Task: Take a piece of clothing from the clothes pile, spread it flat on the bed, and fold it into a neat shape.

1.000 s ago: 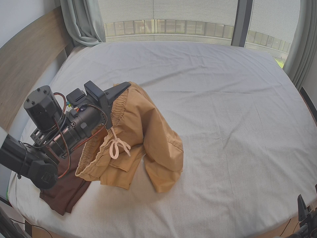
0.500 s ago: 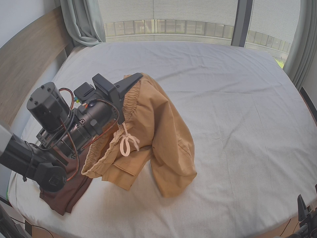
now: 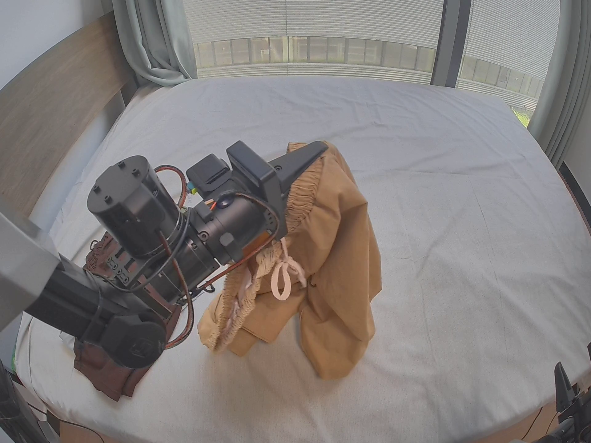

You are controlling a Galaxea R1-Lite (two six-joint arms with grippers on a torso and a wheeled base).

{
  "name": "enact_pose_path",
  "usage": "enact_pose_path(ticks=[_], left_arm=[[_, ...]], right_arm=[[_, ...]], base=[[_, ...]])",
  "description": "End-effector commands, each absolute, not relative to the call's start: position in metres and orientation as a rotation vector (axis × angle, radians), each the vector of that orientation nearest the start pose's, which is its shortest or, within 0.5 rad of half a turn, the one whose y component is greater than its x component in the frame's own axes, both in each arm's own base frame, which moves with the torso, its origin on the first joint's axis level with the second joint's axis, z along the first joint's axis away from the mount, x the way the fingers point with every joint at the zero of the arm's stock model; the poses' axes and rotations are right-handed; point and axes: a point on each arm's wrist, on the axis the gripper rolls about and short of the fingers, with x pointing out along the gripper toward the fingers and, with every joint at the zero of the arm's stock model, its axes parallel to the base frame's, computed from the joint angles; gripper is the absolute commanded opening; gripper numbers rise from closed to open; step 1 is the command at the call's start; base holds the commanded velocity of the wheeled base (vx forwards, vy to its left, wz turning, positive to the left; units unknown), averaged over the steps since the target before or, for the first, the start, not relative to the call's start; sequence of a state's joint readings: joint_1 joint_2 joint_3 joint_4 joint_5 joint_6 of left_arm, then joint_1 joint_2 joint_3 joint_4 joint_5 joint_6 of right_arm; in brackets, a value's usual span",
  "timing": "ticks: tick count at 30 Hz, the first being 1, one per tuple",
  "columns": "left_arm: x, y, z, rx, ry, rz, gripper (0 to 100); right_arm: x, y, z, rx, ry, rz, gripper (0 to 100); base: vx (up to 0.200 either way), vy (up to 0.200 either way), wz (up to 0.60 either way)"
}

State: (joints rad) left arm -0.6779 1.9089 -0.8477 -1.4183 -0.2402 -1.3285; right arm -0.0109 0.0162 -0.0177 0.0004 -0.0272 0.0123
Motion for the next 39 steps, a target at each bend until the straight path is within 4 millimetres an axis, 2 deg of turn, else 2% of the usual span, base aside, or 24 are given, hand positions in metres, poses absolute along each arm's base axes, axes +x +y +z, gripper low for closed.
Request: enact_pose_path(ticks=[1, 20, 25, 27, 30, 34, 38, 39], left_arm=[[0.269, -0.237, 0.199, -1.313, 0.329, -1.040, 0], [0.264, -0.275, 0.198, -1.389, 0.439, -1.178, 0], [0.259, -0.298, 0.193, -1.390, 0.484, -1.235, 0], [0.259, -0.298, 0.193, -1.390, 0.484, -1.235, 0], [0.252, -0.309, 0.205, -1.446, 0.509, -1.295, 0], [0.249, -0.310, 0.218, -1.536, 0.548, -1.324, 0], [0.248, -0.310, 0.220, -1.548, 0.556, -1.330, 0], [0.246, -0.307, 0.226, -1.552, 0.545, -1.342, 0]], right_arm=[[-0.023, 0.000, 0.076, 0.012, -0.002, -0.037, 100], [-0.023, 0.000, 0.076, 0.011, -0.002, -0.037, 100], [-0.023, 0.000, 0.076, 0.011, -0.002, -0.037, 100], [-0.023, 0.000, 0.076, 0.011, -0.002, -0.037, 100], [-0.023, 0.000, 0.076, 0.011, 0.000, -0.037, 100], [-0.023, 0.000, 0.076, 0.011, 0.000, -0.038, 100], [-0.023, 0.000, 0.076, 0.011, 0.000, -0.038, 100], [-0.023, 0.000, 0.076, 0.011, 0.000, -0.038, 100]], base=[[0.000, 0.000, 0.00], [0.000, 0.000, 0.00], [0.000, 0.000, 0.00], [0.000, 0.000, 0.00], [0.000, 0.000, 0.00], [0.000, 0.000, 0.00], [0.000, 0.000, 0.00], [0.000, 0.000, 0.00]])
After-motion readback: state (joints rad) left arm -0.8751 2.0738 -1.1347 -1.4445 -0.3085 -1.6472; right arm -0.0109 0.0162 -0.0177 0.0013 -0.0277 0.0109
